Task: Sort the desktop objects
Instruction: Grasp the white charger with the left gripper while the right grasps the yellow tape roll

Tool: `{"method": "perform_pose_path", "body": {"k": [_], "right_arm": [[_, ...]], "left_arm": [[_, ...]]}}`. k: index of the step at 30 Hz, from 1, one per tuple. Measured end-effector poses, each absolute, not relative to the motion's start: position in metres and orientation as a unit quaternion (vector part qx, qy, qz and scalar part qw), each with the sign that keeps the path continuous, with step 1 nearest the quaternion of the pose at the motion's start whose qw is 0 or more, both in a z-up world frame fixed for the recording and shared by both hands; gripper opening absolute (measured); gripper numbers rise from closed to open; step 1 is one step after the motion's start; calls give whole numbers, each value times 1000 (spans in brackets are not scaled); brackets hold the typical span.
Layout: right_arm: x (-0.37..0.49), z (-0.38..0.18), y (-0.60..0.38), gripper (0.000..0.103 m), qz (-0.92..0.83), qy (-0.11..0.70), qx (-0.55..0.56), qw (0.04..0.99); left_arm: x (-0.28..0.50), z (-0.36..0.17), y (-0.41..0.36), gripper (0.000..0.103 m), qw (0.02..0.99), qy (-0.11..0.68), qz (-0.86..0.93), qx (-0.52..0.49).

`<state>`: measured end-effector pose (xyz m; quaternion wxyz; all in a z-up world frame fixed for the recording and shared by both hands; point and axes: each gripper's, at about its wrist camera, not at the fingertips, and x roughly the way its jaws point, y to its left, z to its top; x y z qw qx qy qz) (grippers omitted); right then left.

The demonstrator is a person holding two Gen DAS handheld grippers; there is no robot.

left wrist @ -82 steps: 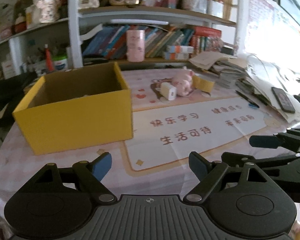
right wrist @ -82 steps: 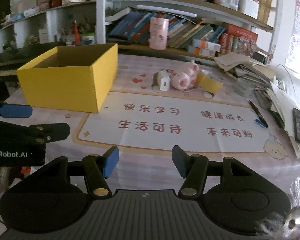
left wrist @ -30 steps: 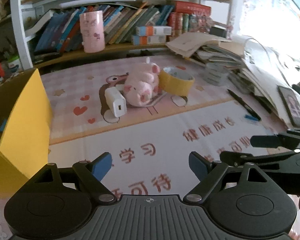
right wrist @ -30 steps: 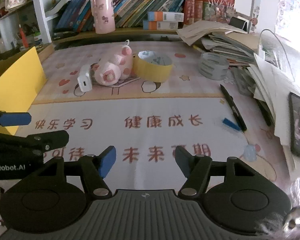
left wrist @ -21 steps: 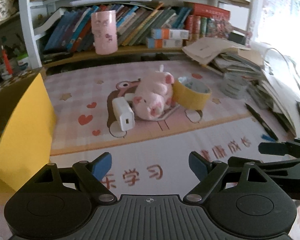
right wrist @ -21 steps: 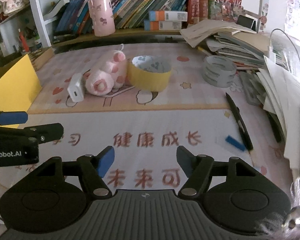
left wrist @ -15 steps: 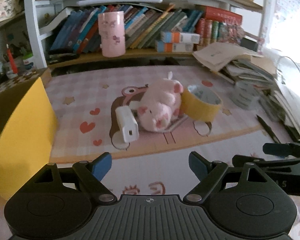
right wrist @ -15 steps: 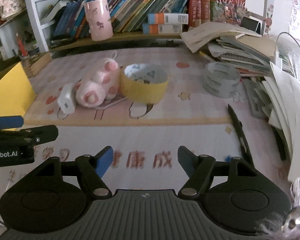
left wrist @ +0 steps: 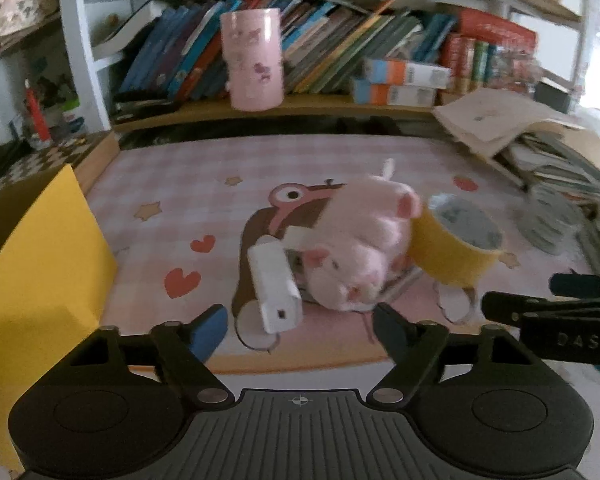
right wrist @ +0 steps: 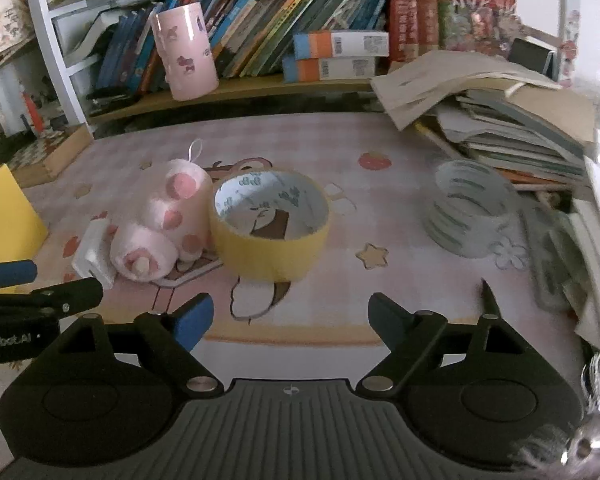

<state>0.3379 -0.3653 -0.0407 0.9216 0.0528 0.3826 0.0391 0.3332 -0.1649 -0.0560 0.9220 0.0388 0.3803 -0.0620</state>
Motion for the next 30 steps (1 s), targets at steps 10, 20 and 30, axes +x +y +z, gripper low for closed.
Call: {"method": "perform_pose_path", "body": {"k": [10, 20, 30], "right_arm": [[387, -50, -362, 86, 55, 382, 65, 920], [417, -63, -356, 90, 64, 387, 63, 918], [426, -73, -357, 89, 58, 383, 81, 918]], "left_arm": [[377, -74, -156, 47, 906, 421, -29, 26], [389, -88, -159, 27, 900, 434, -38, 29], [391, -87, -156, 26, 899, 436, -42, 23]]}}
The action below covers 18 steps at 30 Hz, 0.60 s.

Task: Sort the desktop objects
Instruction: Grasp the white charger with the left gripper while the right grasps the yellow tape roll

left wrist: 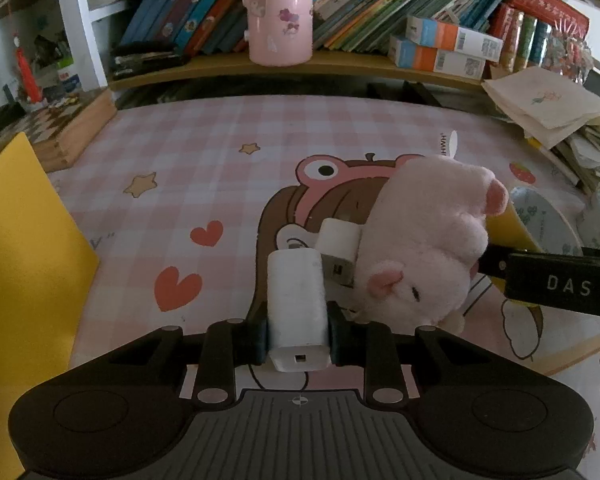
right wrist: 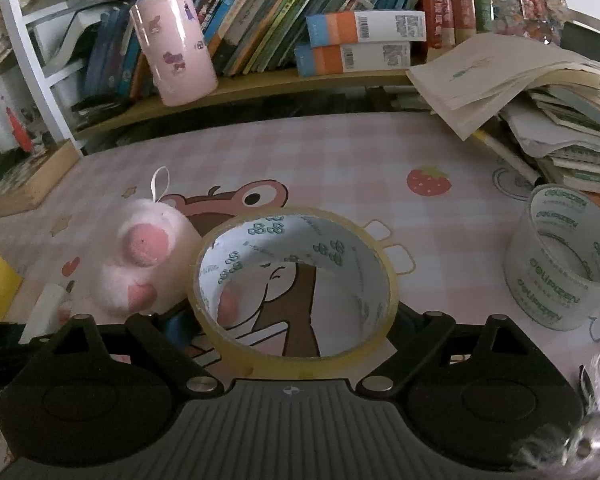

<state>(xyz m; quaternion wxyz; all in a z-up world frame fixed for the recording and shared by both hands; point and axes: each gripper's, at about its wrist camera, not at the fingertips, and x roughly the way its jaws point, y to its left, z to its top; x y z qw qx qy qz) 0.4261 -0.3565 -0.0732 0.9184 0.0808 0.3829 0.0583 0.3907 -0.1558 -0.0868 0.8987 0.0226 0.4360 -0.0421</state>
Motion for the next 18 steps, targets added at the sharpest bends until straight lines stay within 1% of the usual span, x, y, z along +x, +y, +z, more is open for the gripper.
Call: {"method": "perform_pose_path", "body": {"k": [9, 18], "right_arm": [[407, -59, -368, 89, 41, 370, 93, 923], [364, -44, -372, 89, 42, 363, 89, 927]], "left_arm": [[373, -72, -144, 26, 904, 426, -43, 8], [339, -57, -134, 26, 906, 419, -55, -15]]}}
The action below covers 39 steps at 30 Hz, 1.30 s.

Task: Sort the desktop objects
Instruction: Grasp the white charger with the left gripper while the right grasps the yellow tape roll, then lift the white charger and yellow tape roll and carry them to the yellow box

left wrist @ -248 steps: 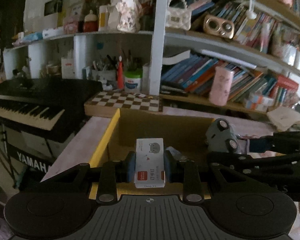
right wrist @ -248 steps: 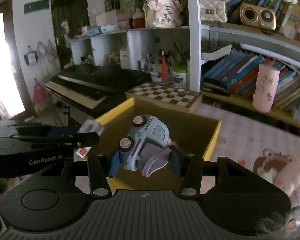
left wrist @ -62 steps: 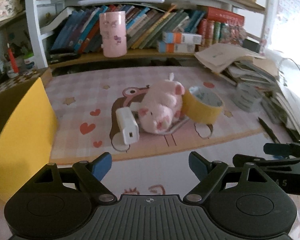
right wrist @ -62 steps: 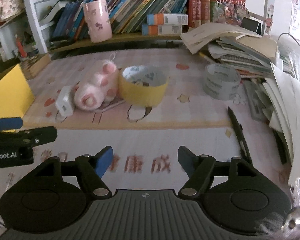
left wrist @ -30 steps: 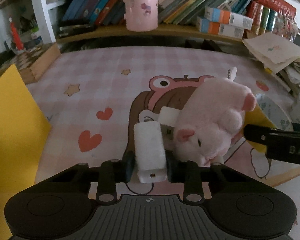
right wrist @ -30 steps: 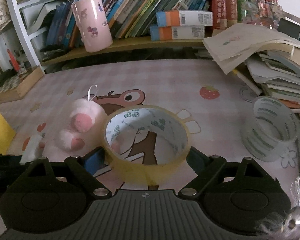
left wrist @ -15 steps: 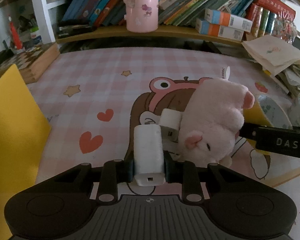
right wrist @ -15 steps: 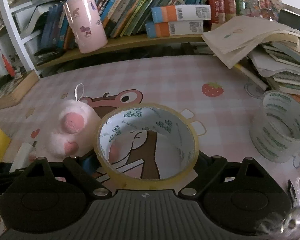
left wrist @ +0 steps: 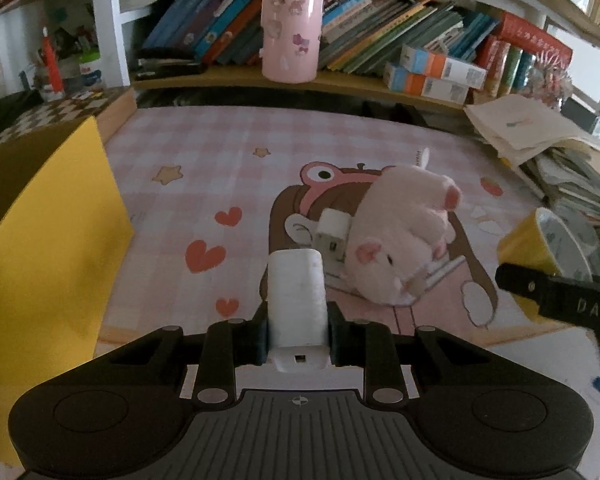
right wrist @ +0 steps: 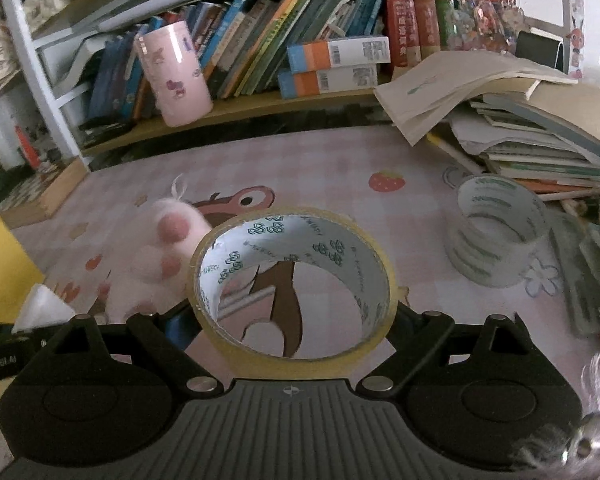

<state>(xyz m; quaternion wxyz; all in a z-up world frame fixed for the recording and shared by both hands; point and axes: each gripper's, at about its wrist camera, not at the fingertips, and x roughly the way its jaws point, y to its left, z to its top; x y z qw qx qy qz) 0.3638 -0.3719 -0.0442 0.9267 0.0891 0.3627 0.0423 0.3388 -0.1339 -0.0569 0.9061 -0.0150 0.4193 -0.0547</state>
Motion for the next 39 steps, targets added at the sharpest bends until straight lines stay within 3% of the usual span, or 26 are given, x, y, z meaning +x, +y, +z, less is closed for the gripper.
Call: {"method": "perform_pose_path", "body": {"k": [16, 39], "right_arm": [[289, -39, -354, 89, 80, 380, 70, 919], [220, 0, -292, 89, 63, 340, 54, 937]], "left_arm": [[273, -41, -128, 26, 904, 418, -77, -48], [212, -11, -73, 26, 907, 382, -158, -83]]}}
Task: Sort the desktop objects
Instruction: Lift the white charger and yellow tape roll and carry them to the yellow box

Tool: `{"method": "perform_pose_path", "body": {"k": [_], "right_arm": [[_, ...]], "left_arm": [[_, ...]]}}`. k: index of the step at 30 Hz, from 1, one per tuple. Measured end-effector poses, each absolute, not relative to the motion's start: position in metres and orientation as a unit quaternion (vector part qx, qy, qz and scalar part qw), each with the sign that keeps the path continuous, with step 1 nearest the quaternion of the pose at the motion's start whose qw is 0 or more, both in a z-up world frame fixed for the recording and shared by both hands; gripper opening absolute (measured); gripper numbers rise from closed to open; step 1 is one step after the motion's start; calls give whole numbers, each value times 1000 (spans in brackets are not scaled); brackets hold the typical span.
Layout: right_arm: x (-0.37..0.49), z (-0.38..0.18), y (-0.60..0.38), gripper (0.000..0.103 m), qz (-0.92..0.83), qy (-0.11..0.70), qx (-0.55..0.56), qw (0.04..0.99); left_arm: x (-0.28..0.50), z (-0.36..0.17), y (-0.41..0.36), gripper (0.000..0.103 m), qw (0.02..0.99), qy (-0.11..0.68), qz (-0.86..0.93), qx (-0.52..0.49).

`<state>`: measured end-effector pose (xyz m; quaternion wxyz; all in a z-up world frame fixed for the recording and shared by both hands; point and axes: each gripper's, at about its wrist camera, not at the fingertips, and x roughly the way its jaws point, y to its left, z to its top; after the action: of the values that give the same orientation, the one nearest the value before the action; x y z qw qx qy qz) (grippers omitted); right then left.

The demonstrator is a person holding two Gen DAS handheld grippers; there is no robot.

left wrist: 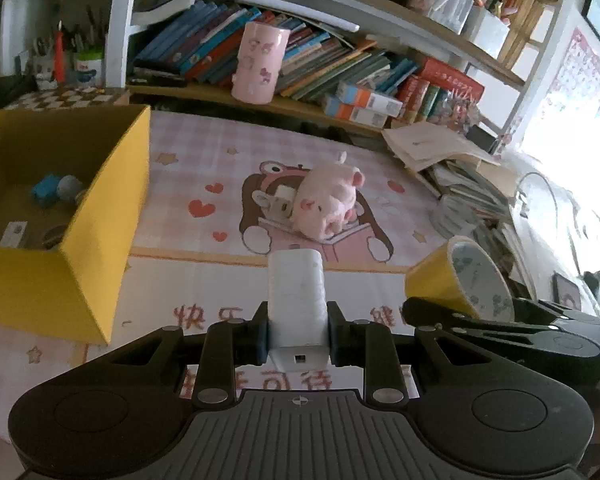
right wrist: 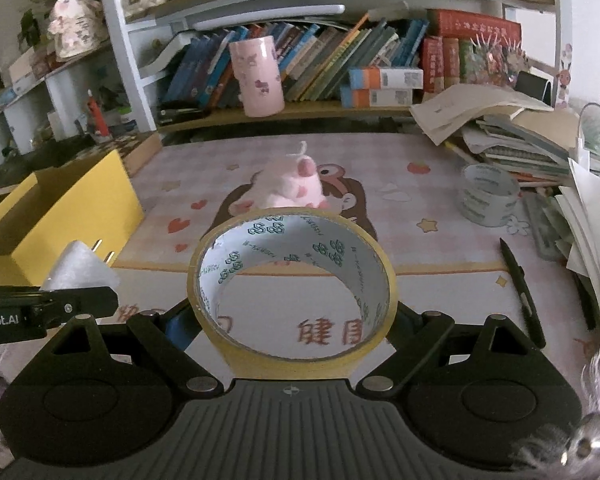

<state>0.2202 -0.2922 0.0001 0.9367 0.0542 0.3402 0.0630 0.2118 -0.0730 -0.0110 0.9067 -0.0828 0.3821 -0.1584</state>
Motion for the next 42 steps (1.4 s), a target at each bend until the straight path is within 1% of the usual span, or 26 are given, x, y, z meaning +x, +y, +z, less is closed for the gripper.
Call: {"method": "perform_pose_path", "body": {"k": [14, 25, 42], "right_arm": [[166, 9, -227, 89, 40, 336, 26, 941], [125, 5, -170, 89, 40, 351, 6, 935], [105, 0, -103, 89, 103, 365, 10, 925]], "left_arm": [[172, -13, -3, 26, 900, 383, -181, -103], [139, -19, 43, 26, 897, 385, -190, -107], [96, -20, 101, 26, 906, 385, -143, -104]]}}
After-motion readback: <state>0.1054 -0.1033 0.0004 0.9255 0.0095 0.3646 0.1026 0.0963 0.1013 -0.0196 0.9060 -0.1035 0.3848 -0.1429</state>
